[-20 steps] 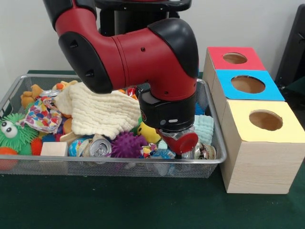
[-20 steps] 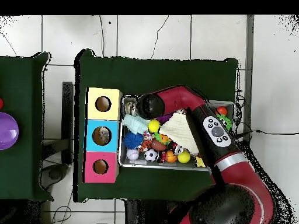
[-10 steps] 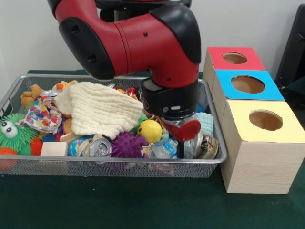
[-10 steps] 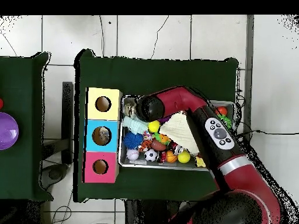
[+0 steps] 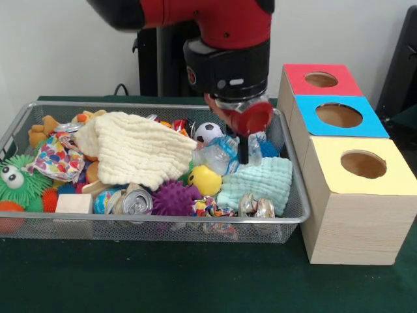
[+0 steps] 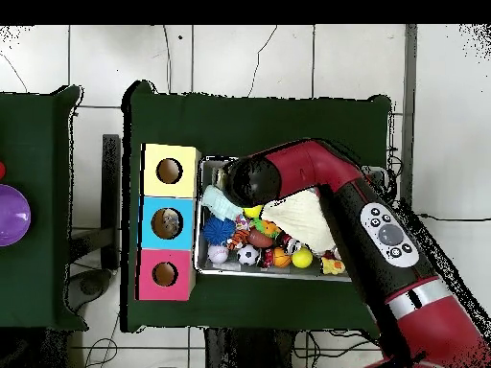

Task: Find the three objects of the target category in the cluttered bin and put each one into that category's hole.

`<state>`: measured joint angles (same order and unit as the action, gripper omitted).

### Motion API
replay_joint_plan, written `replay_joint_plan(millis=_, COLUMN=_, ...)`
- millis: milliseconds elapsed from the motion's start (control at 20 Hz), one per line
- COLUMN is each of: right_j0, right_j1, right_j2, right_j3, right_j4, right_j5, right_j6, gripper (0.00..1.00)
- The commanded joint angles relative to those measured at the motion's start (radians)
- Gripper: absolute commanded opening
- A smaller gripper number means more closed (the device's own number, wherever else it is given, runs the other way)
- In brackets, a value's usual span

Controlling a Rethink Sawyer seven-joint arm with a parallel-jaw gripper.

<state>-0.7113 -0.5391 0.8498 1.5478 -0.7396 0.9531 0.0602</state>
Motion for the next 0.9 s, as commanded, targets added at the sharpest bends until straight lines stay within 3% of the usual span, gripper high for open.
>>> replay_joint_plan(millis=50, right_j0=0.009, right_j1=-0.092, right_j2=0.061, right_j3=0.11, right_j4=0.036, right_j5=0.111, right_j6=-0.158, gripper=0.0)
replay_joint_plan(millis=500, right_j0=0.045, right_j1=-0.089, right_j2=0.097, right_j3=0.177, right_j4=0.129, right_j5=0.026, right_j6=0.009, gripper=0.0)
replay_joint_plan(millis=650, right_j0=0.008, right_j1=-0.076, right_j2=0.167, right_j3=0.226, right_j4=0.195, right_j5=-0.024, right_j6=0.017, gripper=0.0)
replay_joint_plan(millis=900, right_j0=-0.073, right_j1=-0.053, right_j2=0.257, right_j3=0.291, right_j4=0.268, right_j5=-0.016, right_j6=-0.038, gripper=0.0)
